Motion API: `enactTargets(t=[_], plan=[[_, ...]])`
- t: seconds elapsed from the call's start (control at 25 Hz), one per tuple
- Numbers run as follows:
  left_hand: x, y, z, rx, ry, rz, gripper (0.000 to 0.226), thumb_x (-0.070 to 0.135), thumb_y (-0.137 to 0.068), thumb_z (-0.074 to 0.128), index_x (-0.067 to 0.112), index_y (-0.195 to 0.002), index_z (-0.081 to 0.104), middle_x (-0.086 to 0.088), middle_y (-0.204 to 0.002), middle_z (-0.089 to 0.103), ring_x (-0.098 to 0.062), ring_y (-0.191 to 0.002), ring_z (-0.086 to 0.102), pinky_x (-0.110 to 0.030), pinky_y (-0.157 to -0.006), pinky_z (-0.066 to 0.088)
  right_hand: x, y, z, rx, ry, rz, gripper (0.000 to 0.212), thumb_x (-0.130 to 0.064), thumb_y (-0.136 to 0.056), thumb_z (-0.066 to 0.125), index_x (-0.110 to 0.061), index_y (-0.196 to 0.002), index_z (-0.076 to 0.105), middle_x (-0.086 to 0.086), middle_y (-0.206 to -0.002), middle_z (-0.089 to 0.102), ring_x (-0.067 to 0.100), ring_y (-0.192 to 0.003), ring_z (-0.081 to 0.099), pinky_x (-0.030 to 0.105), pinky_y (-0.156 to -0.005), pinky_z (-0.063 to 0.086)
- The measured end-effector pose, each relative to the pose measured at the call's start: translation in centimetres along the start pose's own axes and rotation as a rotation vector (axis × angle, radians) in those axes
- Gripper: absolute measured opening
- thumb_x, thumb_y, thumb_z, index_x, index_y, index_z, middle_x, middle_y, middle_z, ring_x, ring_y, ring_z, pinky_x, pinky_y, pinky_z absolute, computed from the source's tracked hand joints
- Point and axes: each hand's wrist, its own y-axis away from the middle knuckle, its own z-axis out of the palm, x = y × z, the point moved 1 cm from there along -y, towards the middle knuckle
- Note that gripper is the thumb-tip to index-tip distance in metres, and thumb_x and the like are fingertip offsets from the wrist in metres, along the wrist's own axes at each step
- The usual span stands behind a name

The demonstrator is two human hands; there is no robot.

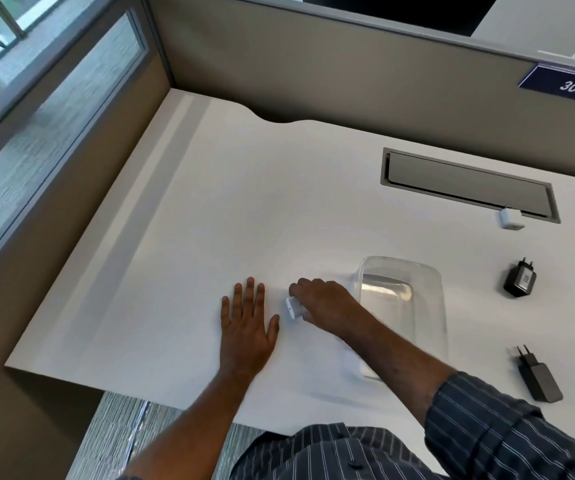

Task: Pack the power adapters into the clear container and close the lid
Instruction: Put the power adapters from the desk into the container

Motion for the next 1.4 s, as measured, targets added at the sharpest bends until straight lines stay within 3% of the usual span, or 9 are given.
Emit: enactTargets(t=[0.24,0.48,0.72,0.84,1.04,1.2,1.4], plan=[[0.0,0.0,0.0,0.001,-0.013,-0.01,0.072,0.05,-0.103,0.037,0.014,-0.163,0.019,-0.01,-0.173,0.01,-0.03,-0.161,0.007,-0.057,-0.127,0.016,0.4,3.0,-4.7,0.205,-0.317,0.095,0.042,-0.04,-0.084,0.073,-0.027,-0.118,0.054,-0.009,-0.109,0.061,0.017,-0.095,0.06,0.036,-0.076,0.051],[0.1,0.1,0.0,0.006,-0.021,-0.007,0.073,0.049,-0.102,0.037,0.015,-0.164,0.017,-0.01,-0.173,0.01,-0.031,-0.161,0.008,-0.057,-0.127,0.015,2.8,7.5,-7.2,0.355,-0.474,0.24,0.039,-0.051,-0.086,0.071,-0.031,-0.116,0.058,-0.016,-0.103,0.06,0.004,-0.088,0.055,0.019,-0.068,0.042],[0.0,0.0,0.1,0.012,-0.031,-0.016,0.073,0.049,-0.102,0.037,0.014,-0.163,0.018,-0.01,-0.173,0.011,-0.03,-0.16,0.008,-0.057,-0.127,0.014,6.0,12.7,-6.4,0.469,-0.556,0.392,0.039,-0.052,-0.087,0.071,-0.033,-0.118,0.058,-0.017,-0.106,0.059,0.006,-0.09,0.059,0.03,-0.076,0.052],[0.1,0.1,0.2,0.02,-0.033,-0.009,0.073,0.049,-0.101,0.037,0.014,-0.163,0.02,-0.009,-0.173,0.012,-0.03,-0.16,0.01,-0.057,-0.127,0.015,7.4,14.6,-5.1,0.439,-0.603,0.473,0.039,-0.047,-0.086,0.073,-0.033,-0.119,0.058,-0.019,-0.11,0.058,0.003,-0.091,0.061,0.026,-0.076,0.051],[0.1,0.1,0.3,0.032,-0.034,-0.004,0.072,0.049,-0.101,0.036,0.014,-0.162,0.022,-0.01,-0.173,0.015,-0.032,-0.16,0.014,-0.057,-0.127,0.014,8.5,14.6,-0.7,0.242,-0.697,0.499,0.045,-0.034,-0.086,0.076,-0.031,-0.126,0.057,-0.018,-0.115,0.058,0.0,-0.098,0.059,0.023,-0.083,0.047],[0.1,0.0,0.4,0.021,-0.051,-0.006,0.072,0.049,-0.101,0.035,0.013,-0.162,0.023,-0.011,-0.172,0.015,-0.033,-0.159,0.015,-0.056,-0.128,0.014,8.6,13.2,1.3,0.127,-0.722,0.508,0.047,-0.036,-0.084,0.078,-0.028,-0.123,0.055,-0.01,-0.114,0.06,0.006,-0.085,0.059,0.019,-0.073,0.044],[0.1,-0.1,0.5,0.019,-0.046,-0.006,0.072,0.05,-0.101,0.035,0.013,-0.162,0.024,-0.011,-0.172,0.017,-0.033,-0.159,0.017,-0.057,-0.127,0.014,8.9,11.9,2.4,0.047,-0.789,0.495,0.037,-0.028,-0.082,0.081,-0.024,-0.109,0.056,0.0,-0.109,0.063,0.014,-0.075,0.055,0.03,-0.074,0.047]])
